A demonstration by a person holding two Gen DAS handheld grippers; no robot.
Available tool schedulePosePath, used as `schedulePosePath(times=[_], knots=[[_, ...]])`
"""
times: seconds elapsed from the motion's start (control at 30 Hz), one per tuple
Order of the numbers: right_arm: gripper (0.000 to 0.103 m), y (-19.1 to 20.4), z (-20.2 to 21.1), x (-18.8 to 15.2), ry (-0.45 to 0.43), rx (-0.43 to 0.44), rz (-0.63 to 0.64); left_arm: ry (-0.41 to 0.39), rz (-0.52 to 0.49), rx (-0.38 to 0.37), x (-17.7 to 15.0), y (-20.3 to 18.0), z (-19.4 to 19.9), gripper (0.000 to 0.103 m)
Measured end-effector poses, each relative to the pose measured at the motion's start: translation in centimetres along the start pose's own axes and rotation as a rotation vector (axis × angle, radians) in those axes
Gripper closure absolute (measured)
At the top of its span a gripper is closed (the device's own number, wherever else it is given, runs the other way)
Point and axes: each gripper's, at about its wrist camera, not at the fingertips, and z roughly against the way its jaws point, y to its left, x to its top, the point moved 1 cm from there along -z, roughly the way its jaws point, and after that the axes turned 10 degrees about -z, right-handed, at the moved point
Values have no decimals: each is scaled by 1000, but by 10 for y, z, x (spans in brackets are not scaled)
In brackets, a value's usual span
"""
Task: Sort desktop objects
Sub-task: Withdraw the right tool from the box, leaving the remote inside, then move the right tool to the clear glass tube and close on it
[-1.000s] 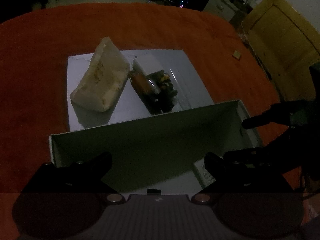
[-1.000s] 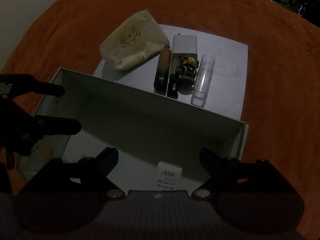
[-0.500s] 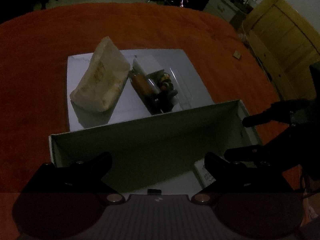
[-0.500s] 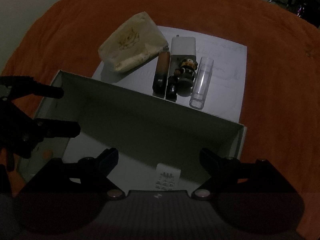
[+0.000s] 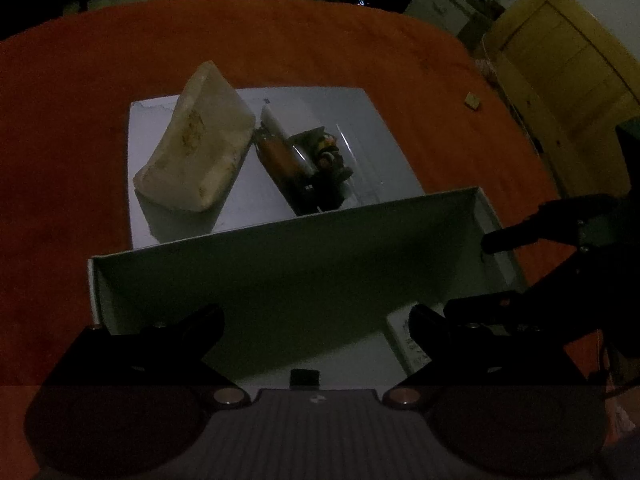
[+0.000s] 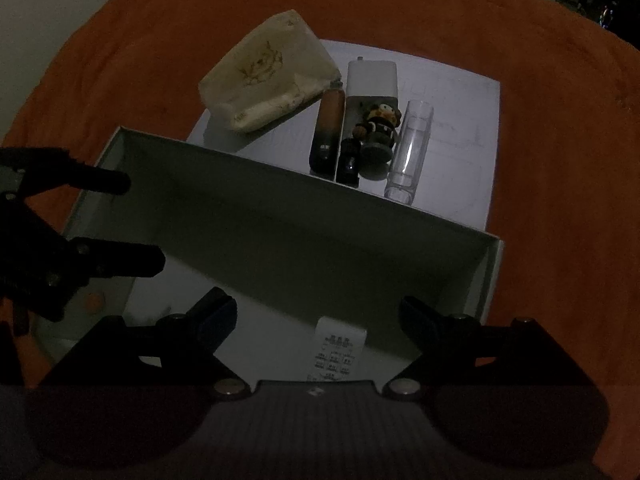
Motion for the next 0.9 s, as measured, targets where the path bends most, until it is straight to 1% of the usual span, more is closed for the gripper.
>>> schedulePosePath(times=[0.57,0.9], knots=[[12,-1,1,1,5,0,-2,-4,2,2,2,-2,1,3],[12,-4,9,11,-21,3,-1,-19,2,11,9,0,2,3]])
